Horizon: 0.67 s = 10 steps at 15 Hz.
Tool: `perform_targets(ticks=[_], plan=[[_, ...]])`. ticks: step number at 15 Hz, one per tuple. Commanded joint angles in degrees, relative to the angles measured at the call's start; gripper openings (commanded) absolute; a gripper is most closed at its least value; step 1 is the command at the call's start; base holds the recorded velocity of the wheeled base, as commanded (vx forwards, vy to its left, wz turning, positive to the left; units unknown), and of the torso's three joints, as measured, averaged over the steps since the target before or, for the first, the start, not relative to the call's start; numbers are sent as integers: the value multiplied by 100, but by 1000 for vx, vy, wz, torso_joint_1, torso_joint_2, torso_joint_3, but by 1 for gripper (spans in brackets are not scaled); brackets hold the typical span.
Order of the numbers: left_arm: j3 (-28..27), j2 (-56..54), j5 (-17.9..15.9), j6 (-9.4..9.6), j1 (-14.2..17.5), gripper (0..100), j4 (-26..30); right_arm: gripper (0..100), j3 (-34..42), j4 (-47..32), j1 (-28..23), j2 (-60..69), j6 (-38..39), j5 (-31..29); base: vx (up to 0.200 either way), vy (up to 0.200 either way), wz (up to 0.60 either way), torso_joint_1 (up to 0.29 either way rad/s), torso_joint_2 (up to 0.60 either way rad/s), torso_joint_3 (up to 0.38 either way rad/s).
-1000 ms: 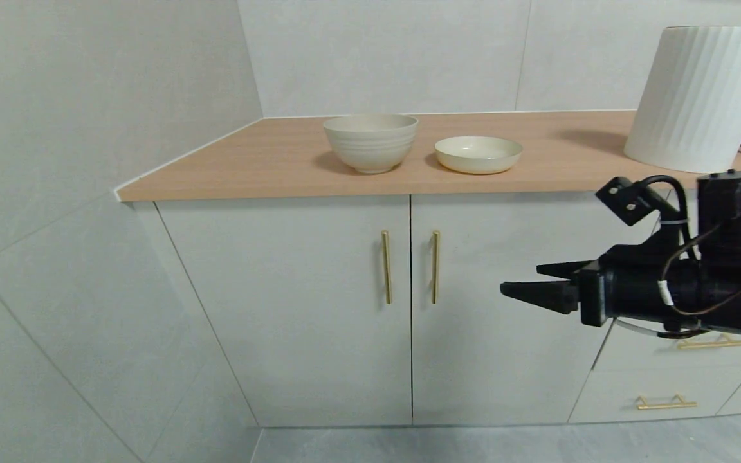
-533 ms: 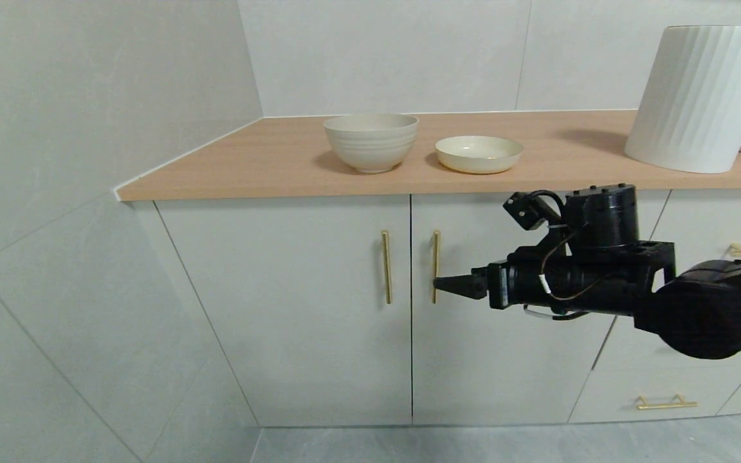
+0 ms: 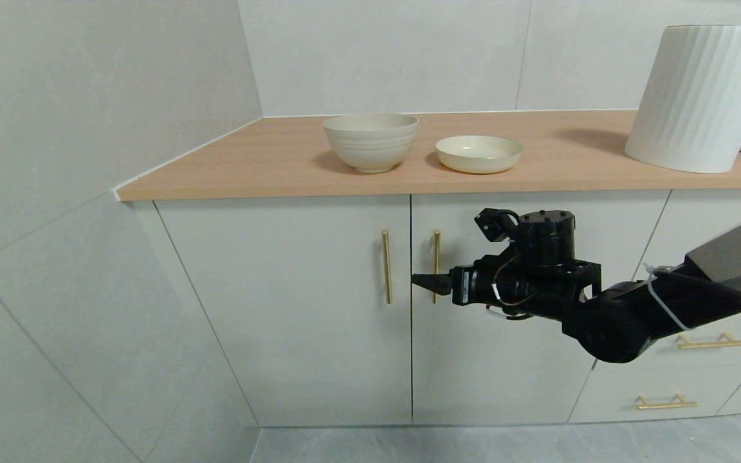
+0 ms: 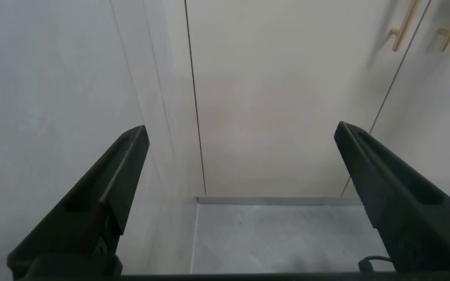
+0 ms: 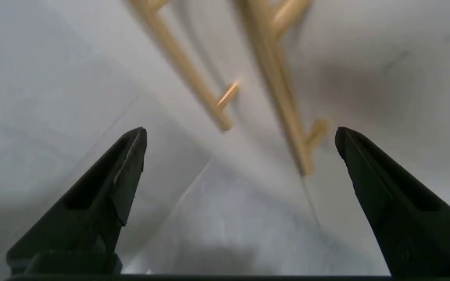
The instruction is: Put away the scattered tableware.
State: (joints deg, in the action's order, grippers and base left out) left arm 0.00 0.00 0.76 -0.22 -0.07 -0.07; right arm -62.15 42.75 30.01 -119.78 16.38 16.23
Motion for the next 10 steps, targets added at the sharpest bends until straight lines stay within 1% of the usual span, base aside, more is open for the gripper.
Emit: perform_targets(ticks=[1,3,8,10], plan=[[0,0,12,-4,-1,100,-1,100,-113,260,5,-335,32,-32,0,0,0,0,0,0],[-9,0,4,-4,-1,100,-1,100,-113,497,5,-405,234,-32,0,0,0,0,0,0],[0,0,4,-4,-1,100,-1,100,-201,673,31,-476,770,21,0,0,0,0,0,0],[0,0,4,-4,-1,100,-1,100,-201,840,128,-581,796,12,0,0,0,0,0,0]])
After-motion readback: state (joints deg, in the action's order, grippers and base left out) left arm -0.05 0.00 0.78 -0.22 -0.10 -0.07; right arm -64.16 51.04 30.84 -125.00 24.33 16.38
